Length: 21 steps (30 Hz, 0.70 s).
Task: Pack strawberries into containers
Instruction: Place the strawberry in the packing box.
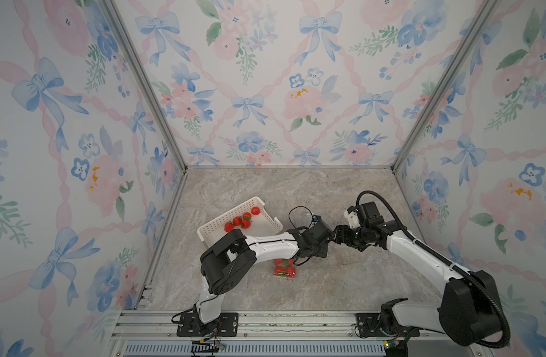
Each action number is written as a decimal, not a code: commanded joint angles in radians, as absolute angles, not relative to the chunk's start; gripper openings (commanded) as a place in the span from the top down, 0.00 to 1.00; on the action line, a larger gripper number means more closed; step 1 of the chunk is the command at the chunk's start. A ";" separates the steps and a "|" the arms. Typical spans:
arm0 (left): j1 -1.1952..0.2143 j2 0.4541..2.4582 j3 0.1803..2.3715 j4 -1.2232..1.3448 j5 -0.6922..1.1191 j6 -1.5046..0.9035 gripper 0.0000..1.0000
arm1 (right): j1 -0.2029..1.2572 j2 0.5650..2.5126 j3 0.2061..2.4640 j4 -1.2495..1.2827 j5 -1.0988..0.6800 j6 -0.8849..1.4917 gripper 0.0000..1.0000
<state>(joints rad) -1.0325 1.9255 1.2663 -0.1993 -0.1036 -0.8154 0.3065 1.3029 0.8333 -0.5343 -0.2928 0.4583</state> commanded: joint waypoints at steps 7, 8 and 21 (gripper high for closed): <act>-1.019 1.905 1.266 -0.213 -0.163 -0.805 0.51 | 0.304 1.312 0.828 -0.537 -0.312 0.442 0.28; -1.017 1.903 1.263 -0.213 -0.164 -0.808 0.51 | 0.305 1.313 0.827 -0.535 -0.311 0.442 0.28; -0.999 1.767 1.203 -0.212 -0.224 -0.823 0.51 | 0.314 1.393 0.893 -0.532 -0.343 0.413 0.28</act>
